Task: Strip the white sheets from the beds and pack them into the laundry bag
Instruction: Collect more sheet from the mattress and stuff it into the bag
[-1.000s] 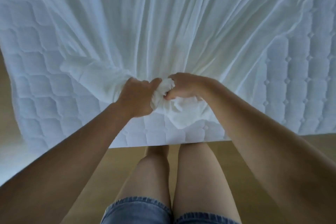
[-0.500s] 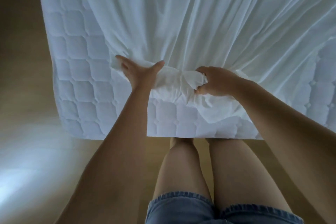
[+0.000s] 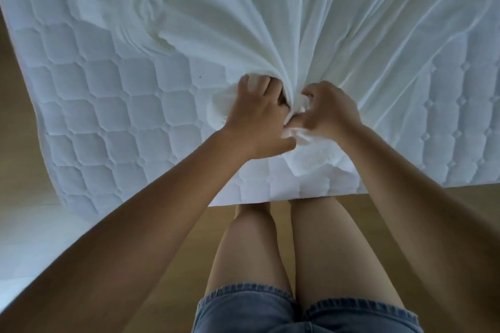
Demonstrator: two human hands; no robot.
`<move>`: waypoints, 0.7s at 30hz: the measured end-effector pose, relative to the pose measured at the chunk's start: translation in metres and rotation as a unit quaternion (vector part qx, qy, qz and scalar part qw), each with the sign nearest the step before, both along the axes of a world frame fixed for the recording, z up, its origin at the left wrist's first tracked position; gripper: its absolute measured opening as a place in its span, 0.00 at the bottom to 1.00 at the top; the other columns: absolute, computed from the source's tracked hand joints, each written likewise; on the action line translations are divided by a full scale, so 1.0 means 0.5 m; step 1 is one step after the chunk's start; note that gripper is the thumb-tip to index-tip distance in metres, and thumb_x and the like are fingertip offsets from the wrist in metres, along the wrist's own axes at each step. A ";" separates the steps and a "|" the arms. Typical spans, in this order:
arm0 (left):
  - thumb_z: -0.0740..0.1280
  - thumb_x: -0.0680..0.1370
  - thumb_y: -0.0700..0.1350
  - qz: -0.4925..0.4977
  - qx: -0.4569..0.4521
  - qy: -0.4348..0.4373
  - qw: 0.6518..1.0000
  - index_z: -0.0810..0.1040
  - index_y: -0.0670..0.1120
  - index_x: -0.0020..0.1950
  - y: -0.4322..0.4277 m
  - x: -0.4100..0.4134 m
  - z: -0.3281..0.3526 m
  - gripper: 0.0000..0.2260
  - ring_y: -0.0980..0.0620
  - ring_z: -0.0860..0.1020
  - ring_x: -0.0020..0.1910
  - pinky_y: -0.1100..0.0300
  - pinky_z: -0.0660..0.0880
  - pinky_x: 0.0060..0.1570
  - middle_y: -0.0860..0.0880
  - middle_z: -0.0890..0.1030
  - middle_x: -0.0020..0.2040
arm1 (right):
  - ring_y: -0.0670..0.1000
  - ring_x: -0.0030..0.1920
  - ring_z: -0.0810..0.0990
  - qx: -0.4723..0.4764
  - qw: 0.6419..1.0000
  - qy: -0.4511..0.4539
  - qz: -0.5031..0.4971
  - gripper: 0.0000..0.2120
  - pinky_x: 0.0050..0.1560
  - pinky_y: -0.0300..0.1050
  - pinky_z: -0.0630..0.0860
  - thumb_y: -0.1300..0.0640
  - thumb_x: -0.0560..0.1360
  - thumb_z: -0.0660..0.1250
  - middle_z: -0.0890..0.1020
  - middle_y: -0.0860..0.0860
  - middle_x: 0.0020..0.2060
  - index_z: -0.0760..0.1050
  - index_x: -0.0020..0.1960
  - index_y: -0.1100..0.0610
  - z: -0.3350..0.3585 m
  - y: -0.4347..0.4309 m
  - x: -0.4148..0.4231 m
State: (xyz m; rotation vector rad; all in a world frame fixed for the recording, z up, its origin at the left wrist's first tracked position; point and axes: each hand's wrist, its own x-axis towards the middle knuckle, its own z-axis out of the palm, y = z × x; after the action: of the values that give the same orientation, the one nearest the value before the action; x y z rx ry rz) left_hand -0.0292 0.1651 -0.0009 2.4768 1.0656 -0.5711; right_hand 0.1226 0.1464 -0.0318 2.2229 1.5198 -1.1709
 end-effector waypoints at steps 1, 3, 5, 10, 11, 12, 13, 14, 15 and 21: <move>0.63 0.70 0.68 -0.069 0.020 0.052 0.996 0.70 0.45 0.68 -0.001 0.015 -0.001 0.35 0.41 0.60 0.68 0.37 0.54 0.68 0.42 0.65 0.66 | 0.52 0.49 0.74 0.019 0.999 -0.023 -0.032 0.29 0.44 0.45 0.68 0.38 0.59 0.75 0.74 0.47 0.47 0.74 0.52 0.54 0.004 -0.016 0.008; 0.67 0.65 0.71 -0.174 0.057 0.147 0.972 0.59 0.40 0.72 -0.006 0.042 -0.010 0.48 0.38 0.57 0.71 0.31 0.50 0.68 0.39 0.60 0.69 | 0.53 0.54 0.74 0.057 0.993 -0.033 -0.101 0.29 0.46 0.46 0.68 0.41 0.63 0.73 0.74 0.49 0.51 0.73 0.57 0.56 0.011 -0.042 0.013; 0.70 0.65 0.67 -0.191 0.078 0.173 0.963 0.58 0.39 0.72 -0.001 0.053 -0.023 0.47 0.38 0.58 0.71 0.31 0.52 0.68 0.39 0.60 0.69 | 0.55 0.60 0.71 0.097 0.987 -0.016 -0.127 0.28 0.53 0.47 0.69 0.45 0.69 0.71 0.75 0.52 0.57 0.70 0.63 0.58 0.019 -0.054 0.000; 0.70 0.66 0.63 -0.210 0.037 0.138 0.967 0.65 0.42 0.67 0.046 0.074 -0.032 0.38 0.45 0.70 0.62 0.48 0.65 0.61 0.45 0.71 0.64 | 0.60 0.68 0.63 0.197 0.972 -0.014 -0.132 0.32 0.67 0.53 0.61 0.48 0.74 0.68 0.67 0.58 0.68 0.63 0.72 0.58 0.046 -0.128 -0.008; 0.70 0.66 0.62 -0.215 0.019 0.127 0.968 0.66 0.43 0.66 0.054 0.081 -0.027 0.36 0.46 0.72 0.60 0.51 0.66 0.58 0.46 0.73 0.62 | 0.60 0.71 0.60 0.184 0.971 -0.036 -0.151 0.34 0.70 0.54 0.56 0.45 0.74 0.68 0.64 0.58 0.70 0.61 0.74 0.57 0.047 -0.156 -0.001; 0.71 0.66 0.61 -0.213 -0.001 0.119 0.970 0.67 0.43 0.64 0.059 0.088 -0.022 0.34 0.46 0.74 0.58 0.53 0.67 0.55 0.47 0.74 0.60 | 0.59 0.73 0.56 0.156 0.968 -0.057 -0.186 0.36 0.72 0.56 0.52 0.42 0.74 0.67 0.61 0.58 0.73 0.59 0.75 0.55 0.048 -0.183 0.010; 0.71 0.66 0.60 -0.205 -0.020 0.111 0.972 0.68 0.43 0.62 0.062 0.096 -0.016 0.32 0.46 0.75 0.57 0.53 0.67 0.54 0.47 0.75 0.58 | 0.59 0.74 0.53 0.121 0.961 -0.071 -0.237 0.38 0.73 0.57 0.50 0.39 0.73 0.66 0.57 0.57 0.74 0.56 0.76 0.54 0.049 -0.208 0.022; 0.71 0.66 0.59 -0.194 -0.033 0.102 0.975 0.69 0.44 0.60 0.061 0.107 -0.011 0.30 0.46 0.76 0.55 0.54 0.68 0.53 0.47 0.76 0.56 | 0.58 0.75 0.51 0.090 0.948 -0.076 -0.297 0.40 0.73 0.59 0.49 0.37 0.72 0.66 0.54 0.56 0.75 0.54 0.77 0.52 0.050 -0.227 0.034; 0.72 0.66 0.59 -0.185 -0.038 0.091 0.978 0.70 0.43 0.59 0.057 0.120 -0.005 0.29 0.45 0.76 0.54 0.54 0.68 0.52 0.47 0.77 0.55 | 0.58 0.76 0.49 0.070 0.926 -0.068 -0.364 0.41 0.73 0.61 0.49 0.36 0.72 0.65 0.52 0.55 0.76 0.51 0.77 0.49 0.051 -0.241 0.044; 0.71 0.67 0.60 -0.210 -0.043 -0.008 0.977 0.74 0.45 0.54 -0.003 0.274 0.048 0.24 0.44 0.77 0.51 0.56 0.66 0.47 0.48 0.77 0.48 | 0.55 0.73 0.61 0.162 0.650 0.123 -0.732 0.44 0.69 0.56 0.65 0.34 0.70 0.63 0.53 0.52 0.77 0.43 0.77 0.42 0.050 -0.233 0.123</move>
State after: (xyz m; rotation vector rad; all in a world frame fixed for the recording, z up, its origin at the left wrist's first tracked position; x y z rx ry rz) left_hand 0.1078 0.1639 0.0233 2.6321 0.4940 -0.6989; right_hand 0.1843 0.0302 -0.0068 3.6443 -0.6123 -1.4929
